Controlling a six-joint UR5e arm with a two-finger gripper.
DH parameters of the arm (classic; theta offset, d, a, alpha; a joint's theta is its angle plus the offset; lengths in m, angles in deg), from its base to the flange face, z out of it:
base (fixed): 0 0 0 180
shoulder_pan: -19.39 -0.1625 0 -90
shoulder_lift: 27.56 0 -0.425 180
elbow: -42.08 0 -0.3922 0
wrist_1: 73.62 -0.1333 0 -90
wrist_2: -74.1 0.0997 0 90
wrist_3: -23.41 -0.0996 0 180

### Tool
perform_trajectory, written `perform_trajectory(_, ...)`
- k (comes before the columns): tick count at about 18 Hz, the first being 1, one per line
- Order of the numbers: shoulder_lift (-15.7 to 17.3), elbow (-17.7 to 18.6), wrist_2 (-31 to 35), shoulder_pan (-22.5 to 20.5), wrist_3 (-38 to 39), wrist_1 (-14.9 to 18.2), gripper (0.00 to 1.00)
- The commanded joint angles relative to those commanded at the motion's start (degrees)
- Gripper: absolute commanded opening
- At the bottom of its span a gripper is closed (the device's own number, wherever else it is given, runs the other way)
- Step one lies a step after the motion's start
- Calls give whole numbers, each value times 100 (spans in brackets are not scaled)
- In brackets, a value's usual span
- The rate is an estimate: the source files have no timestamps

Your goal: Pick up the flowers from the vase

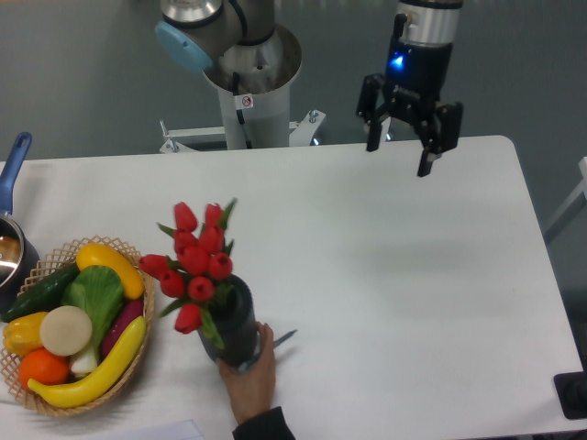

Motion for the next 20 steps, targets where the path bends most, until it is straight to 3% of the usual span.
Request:
perform_trajectory(5, -79, 132, -35, 211, 151, -88, 100)
perform_trajectory(8, -237, 456, -193, 439, 255, -938, 100)
perform_trajectory(9, -359, 483, -298, 510, 448, -1072, 100)
perform_trajectory(20, -1081, 387, -1027, 1064, 1389, -1257, 100)
